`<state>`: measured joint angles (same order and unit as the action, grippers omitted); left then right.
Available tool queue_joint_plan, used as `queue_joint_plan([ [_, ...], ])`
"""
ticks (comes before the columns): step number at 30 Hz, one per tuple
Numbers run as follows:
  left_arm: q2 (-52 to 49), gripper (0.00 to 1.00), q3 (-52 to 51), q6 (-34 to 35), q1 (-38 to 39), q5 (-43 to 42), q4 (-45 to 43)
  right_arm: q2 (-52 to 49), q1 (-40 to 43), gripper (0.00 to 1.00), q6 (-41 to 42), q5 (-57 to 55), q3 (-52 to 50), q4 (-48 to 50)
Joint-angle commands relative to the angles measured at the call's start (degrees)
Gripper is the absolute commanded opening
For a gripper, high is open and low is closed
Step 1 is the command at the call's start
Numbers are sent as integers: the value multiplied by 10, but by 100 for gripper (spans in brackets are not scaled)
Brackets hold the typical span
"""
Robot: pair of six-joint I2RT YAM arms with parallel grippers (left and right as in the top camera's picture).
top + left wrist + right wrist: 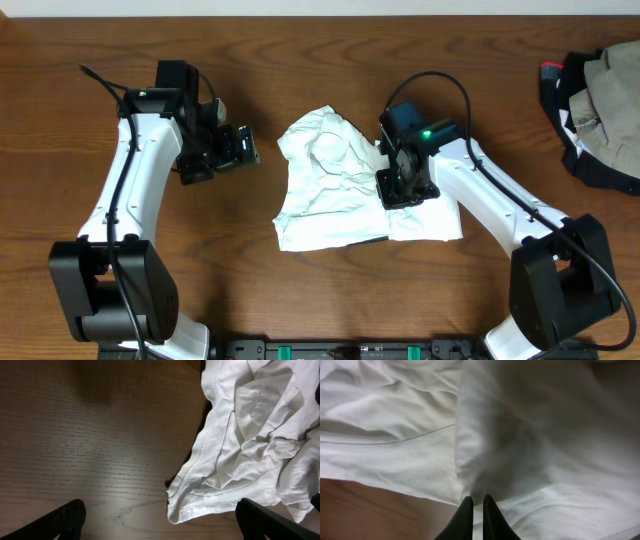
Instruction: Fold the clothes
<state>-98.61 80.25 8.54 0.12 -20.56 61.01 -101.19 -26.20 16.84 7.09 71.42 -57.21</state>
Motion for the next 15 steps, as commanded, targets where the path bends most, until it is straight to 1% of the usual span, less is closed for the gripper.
queue_joint_plan([
  [1,-4,98,-5,-6,0,7,0,-2,-2,7,29,-10,-23,11],
  [5,-4,98,-5,-6,0,7,0,-2,-4,7,34,-3,-61,33],
  [12,-4,98,-5,-6,0,7,-1,-2,-20,4,17,115,-120,92],
  [15,-4,98,-5,-6,0,7,-1,-2,-33,5,18,125,-125,103],
])
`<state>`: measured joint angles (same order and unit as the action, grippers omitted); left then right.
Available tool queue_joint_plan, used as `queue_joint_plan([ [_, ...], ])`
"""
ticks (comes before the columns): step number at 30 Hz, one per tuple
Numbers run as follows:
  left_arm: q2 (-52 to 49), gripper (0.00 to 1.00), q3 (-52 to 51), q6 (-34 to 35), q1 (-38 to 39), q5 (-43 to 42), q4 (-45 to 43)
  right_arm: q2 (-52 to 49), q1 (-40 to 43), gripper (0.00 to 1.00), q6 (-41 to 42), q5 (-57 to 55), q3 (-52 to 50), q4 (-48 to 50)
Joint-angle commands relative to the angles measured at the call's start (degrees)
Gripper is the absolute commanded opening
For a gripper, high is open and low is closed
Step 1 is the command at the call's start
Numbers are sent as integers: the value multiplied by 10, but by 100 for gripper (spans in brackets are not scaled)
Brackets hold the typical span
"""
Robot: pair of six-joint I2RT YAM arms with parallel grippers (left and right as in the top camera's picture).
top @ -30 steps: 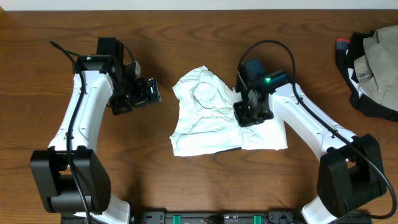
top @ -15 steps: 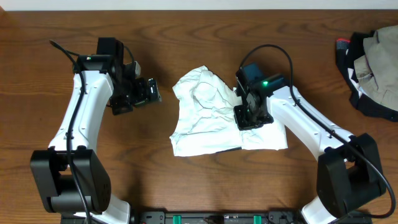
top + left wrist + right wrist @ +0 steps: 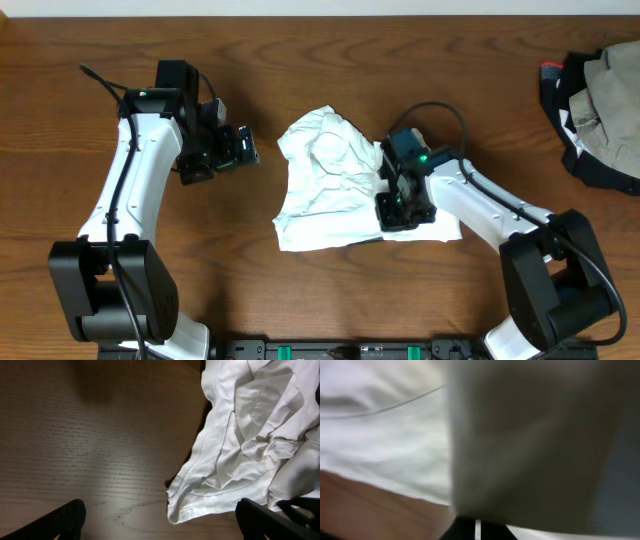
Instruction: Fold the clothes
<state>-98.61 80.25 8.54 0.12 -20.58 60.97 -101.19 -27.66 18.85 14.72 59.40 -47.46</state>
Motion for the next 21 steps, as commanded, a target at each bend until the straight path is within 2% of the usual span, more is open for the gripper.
queue_joint_plan([
  [1,-4,98,-5,-6,0,7,0,-2,-23,6,-2,48,-5,8],
  [4,-4,98,-5,-6,0,7,0,-2,-26,1,14,48,-4,14],
  [7,-4,98,-5,-6,0,7,0,1,-20,1,17,48,11,7],
  [15,-4,98,-5,-6,0,7,0,80,23,1,-18,29,127,-48],
  [19,-4,98,-5,-6,0,7,0,113,52,9,-18,-14,148,-33],
  [21,-4,98,-5,-6,0,7,0,113,65,9,-18,-17,148,-22],
])
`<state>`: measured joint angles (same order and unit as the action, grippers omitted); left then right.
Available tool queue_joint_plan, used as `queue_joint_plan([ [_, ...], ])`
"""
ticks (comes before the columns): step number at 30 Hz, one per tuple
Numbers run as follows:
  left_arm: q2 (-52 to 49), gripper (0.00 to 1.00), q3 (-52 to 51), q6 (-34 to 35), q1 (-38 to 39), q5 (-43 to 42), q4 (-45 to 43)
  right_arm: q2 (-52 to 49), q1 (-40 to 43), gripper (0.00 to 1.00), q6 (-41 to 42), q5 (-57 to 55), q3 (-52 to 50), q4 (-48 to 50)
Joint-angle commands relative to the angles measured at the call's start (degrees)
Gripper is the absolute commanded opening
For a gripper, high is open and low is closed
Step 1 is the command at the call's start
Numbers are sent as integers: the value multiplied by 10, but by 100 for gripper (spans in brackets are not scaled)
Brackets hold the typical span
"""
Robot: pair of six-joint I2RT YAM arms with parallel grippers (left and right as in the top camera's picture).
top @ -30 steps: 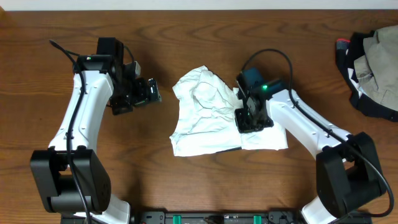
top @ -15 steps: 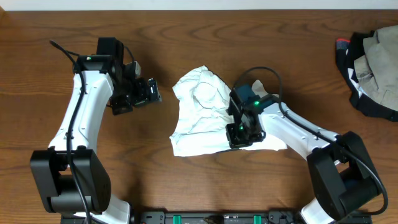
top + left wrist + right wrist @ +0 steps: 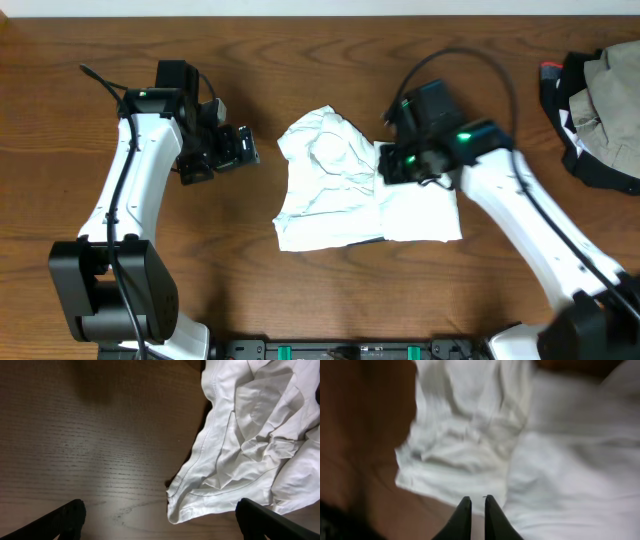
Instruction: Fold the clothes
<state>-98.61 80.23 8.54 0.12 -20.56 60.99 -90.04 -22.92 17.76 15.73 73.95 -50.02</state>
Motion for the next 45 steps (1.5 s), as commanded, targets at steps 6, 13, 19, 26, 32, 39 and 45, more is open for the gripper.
queue_joint_plan([
  [6,-4,98,-5,-6,0,7,0,-46,31,8,-11,-29,-14,47],
  [13,-4,98,-5,-6,0,7,0,-153,31,5,-32,-20,-18,113],
  [19,-4,98,-5,-6,0,7,0,-228,34,6,-37,-20,-18,190],
  [26,-4,98,-5,-6,0,7,0,-202,36,6,-52,-80,-8,185],
  [32,-4,98,-5,-6,0,7,-1,-81,41,14,-52,-113,17,113],
  [39,-4,98,-5,-6,0,7,-3,16,45,20,-45,-112,17,-33],
  [45,-4,98,-5,-6,0,7,-4,0,43,19,-45,-59,-46,-42],
])
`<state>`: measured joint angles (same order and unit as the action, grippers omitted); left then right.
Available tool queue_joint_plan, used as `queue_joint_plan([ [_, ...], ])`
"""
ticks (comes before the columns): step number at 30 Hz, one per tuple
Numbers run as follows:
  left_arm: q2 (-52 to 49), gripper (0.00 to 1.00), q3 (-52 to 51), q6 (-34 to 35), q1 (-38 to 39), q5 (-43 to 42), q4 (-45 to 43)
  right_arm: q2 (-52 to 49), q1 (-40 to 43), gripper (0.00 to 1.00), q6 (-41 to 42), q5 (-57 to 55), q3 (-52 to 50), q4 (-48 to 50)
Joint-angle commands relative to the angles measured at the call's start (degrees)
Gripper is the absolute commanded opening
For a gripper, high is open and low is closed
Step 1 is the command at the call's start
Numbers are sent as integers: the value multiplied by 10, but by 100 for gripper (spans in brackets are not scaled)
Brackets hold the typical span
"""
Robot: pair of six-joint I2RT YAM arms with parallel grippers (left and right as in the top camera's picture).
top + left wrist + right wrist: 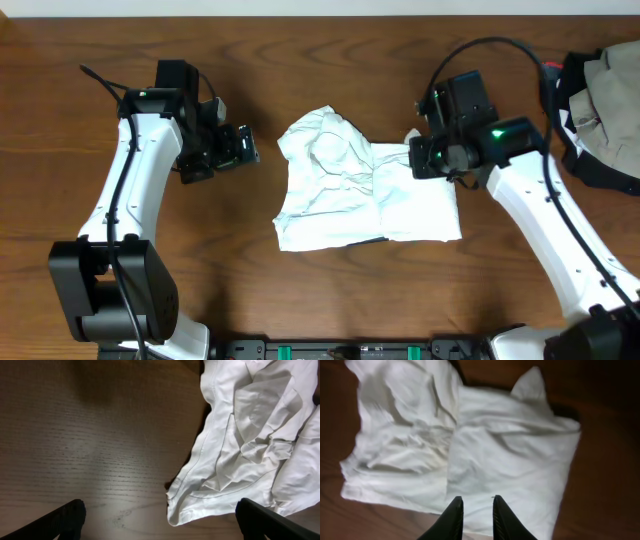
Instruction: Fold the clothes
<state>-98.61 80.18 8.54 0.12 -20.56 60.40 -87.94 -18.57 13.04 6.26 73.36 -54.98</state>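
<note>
A white garment (345, 190) lies crumpled in the middle of the wooden table (150, 260). Its left half is bunched and its right half lies flatter, with a small corner poking up at the back. My right gripper (425, 160) hovers over the garment's back right part. In the right wrist view the garment (505, 455) lies below the gripper (474, 510), whose jaws stand slightly apart with nothing between them. My left gripper (240, 148) stays left of the garment, over bare wood. The left wrist view shows it (160, 525) wide open, with the garment's hem (200, 450) ahead of it.
A heap of dark and beige clothes (600, 110) lies at the table's right edge. Bare wood lies around the white garment on all sides.
My right gripper was over the garment's back edge near the middle and is now further right and higher. Its jaws stand wider apart, and the right half reaches further back.
First my right gripper was low on the garment's middle, nearly shut on a fold, and shortly after slightly nearer the front. Later it stood above the back edge. Now the right half lies spread toward the back. The left arm has not moved.
</note>
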Motion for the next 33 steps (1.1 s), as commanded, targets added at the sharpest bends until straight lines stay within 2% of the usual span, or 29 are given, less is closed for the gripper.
queue_joint_plan([
  [1,-4,98,-5,-6,0,7,2,-26,-1,18,3,55,-60,23],
  [9,-4,98,-5,-6,0,7,4,-57,-3,17,28,146,-198,156],
  [14,-4,98,-5,-6,0,7,4,-80,-2,16,47,176,-249,210],
  [17,-4,98,-5,-6,0,7,4,-88,-3,11,47,189,-254,211],
  [25,-4,98,-5,-6,0,7,6,-31,-2,11,52,188,-220,177],
  [33,-4,98,-5,-6,0,7,6,62,25,19,29,178,-146,115],
])
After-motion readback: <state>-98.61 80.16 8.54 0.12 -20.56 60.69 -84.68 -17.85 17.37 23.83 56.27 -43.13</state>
